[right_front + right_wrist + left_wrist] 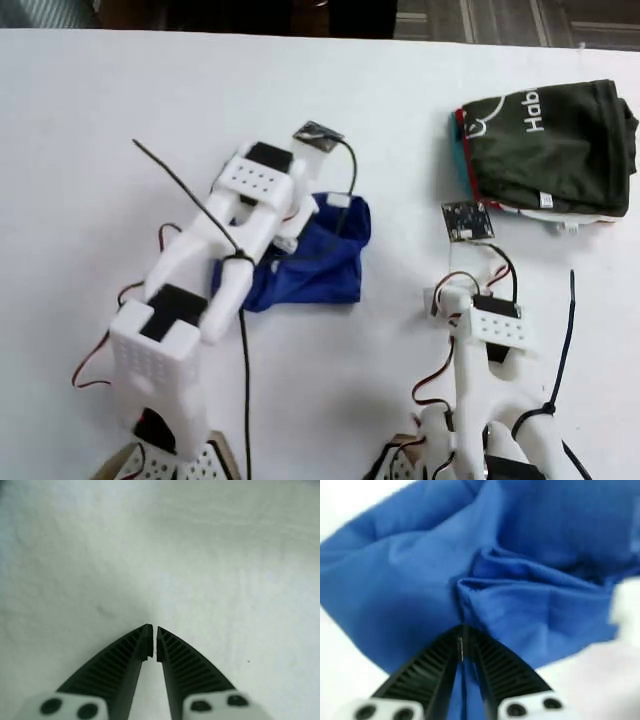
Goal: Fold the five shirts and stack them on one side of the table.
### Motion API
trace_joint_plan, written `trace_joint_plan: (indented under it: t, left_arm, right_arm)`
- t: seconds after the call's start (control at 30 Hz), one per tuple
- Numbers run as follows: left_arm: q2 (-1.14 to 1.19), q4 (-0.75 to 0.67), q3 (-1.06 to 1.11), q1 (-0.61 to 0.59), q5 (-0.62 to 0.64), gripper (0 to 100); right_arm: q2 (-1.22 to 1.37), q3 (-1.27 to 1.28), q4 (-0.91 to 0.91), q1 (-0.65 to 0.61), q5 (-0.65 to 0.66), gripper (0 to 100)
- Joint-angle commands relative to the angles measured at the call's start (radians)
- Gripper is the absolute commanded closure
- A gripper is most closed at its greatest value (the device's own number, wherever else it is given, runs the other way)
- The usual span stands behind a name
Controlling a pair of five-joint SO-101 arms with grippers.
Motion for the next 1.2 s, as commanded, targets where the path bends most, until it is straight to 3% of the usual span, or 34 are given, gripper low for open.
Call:
trace_joint_plan:
  t: [0.0, 0.27, 0.6, 0.77, 1.0, 1.17]
  left_arm:
    - [-0.021, 0.094, -0.085, 0.064, 0.009, 97]
    - [-0.021, 0.166, -0.127, 0.250, 0.034, 97]
    - [-0.015, 0.252, -0.337, 0.074, -0.006, 97]
    - [-0.009, 0.172, -0.275, 0.041, -0.002, 97]
    - [-0.009, -0.057, -0.016, 0.100, -0.005, 97]
    - [-0.021, -0.063, 0.024, 0.166, 0.000, 97]
  right_arm:
    - [-0.007, -0.006, -0.016, 0.004, 0.008, 97.8]
    - [-0.005, -0.006, -0.018, 0.004, 0.008, 97.8]
    - [-0.005, -0.006, -0.018, 0.004, 0.008, 97.8]
    - [-0.005, -0.006, -0.018, 0.004, 0.008, 97.8]
    - [-0.005, -0.006, -0.018, 0.004, 0.008, 97.8]
    - [-0.005, -0.006, -0.018, 0.004, 0.008, 97.8]
